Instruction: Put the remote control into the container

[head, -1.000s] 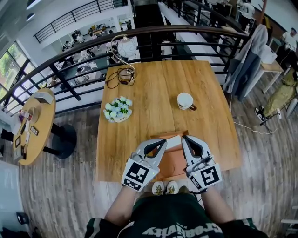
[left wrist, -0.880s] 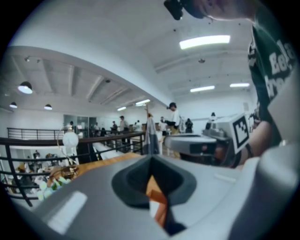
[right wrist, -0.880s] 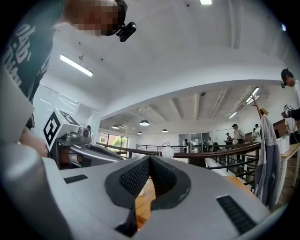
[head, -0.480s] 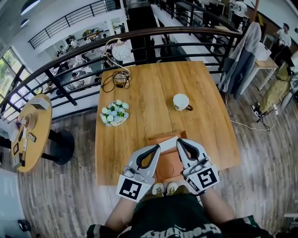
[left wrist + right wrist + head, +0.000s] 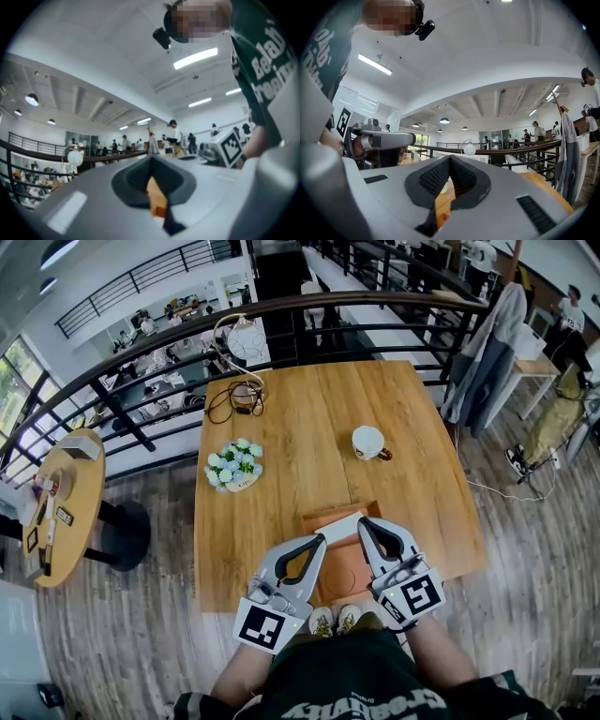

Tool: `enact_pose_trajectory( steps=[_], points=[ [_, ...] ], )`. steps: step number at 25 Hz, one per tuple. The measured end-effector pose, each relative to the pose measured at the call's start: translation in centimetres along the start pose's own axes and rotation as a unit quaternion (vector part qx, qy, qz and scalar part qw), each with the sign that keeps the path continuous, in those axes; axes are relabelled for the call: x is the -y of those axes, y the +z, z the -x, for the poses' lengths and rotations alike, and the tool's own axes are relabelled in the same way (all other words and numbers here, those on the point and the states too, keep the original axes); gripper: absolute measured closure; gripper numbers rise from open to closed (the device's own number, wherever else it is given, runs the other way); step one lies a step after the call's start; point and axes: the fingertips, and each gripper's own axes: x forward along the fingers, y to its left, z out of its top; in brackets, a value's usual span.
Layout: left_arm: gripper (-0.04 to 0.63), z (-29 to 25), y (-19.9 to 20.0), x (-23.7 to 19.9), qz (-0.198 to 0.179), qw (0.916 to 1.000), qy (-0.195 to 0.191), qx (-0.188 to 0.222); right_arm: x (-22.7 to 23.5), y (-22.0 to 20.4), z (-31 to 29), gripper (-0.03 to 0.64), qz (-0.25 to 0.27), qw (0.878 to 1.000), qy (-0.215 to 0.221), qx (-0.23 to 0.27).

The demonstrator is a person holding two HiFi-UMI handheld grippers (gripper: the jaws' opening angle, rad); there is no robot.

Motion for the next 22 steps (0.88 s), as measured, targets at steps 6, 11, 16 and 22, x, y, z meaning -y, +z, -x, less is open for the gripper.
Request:
enact_pose_trajectory(
  steps=[6, 11, 16, 22],
  points=[
    [0.597, -0.2, -0.1, -0.5, 0.021, 0.9998, 0.005, 0.004, -0.4, -0.2, -0.1, 0.601, 0.005, 1.0, -0.001, -0.004],
    [0.597, 0.0, 0.0, -0.5, 0.021, 0.9998, -0.002, 0.004, -0.5, -0.1, 0.1, 0.601, 0.009, 1.0, -0.005, -0.007],
    [0.597, 0.5, 0.1, -1.0, 0.027, 0.9996, -0.003, 0.007, -1.2, -0.1, -0.2, 0.6, 0.012, 1.0, -0.004, -0.009],
    [0.597, 0.9, 0.0, -1.3, 0.003, 0.9998, -0.02, 0.006, -1.9, 0.4, -0.7, 0.6, 0.018, 1.0, -0.009, -0.001]
  ],
)
